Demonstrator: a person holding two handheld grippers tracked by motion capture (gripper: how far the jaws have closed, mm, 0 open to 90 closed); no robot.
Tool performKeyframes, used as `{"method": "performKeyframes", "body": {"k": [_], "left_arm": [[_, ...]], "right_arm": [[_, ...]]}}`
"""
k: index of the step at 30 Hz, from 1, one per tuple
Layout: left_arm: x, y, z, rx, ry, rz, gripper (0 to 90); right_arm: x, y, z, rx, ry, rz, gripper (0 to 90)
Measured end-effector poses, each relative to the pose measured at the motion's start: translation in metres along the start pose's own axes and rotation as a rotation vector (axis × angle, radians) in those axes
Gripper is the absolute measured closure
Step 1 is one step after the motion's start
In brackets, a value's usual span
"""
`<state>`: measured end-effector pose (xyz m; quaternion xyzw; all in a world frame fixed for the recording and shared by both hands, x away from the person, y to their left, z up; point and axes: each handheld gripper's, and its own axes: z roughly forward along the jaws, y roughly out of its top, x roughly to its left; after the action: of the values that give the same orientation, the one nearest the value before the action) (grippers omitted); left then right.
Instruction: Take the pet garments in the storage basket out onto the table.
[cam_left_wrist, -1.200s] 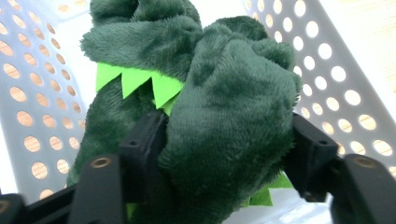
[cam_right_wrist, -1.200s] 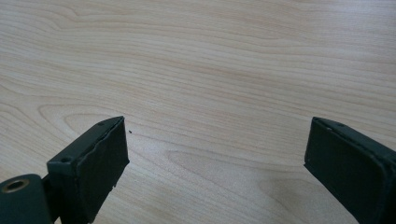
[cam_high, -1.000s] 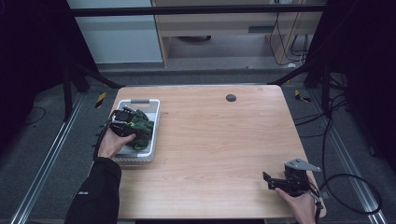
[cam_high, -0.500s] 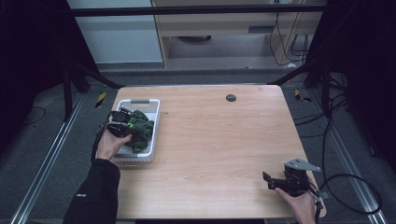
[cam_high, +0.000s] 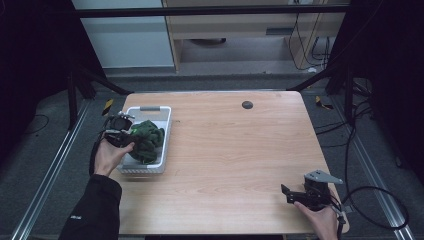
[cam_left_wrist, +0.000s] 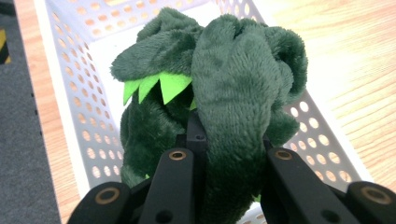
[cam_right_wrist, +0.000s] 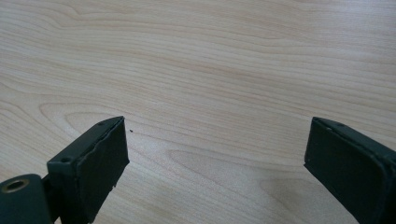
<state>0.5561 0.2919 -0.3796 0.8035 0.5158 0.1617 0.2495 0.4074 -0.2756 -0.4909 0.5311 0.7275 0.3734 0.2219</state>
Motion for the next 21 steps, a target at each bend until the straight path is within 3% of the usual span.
{"method": "performKeyframes", "body": {"k": [4, 21], "left_arm": [[0.0, 0.002, -0.015, -0.035, 0.004, 0.0, 78.4], [-0.007, 0.01, -0.058, -0.088, 0.009, 0.049, 78.5]], "right_arm": [[0.0, 0.0, 0.0, 0.0, 0.0, 0.0, 6.2], [0.001, 0.001, -0.001, -0.004, 0.002, 0.011, 5.8]]}}
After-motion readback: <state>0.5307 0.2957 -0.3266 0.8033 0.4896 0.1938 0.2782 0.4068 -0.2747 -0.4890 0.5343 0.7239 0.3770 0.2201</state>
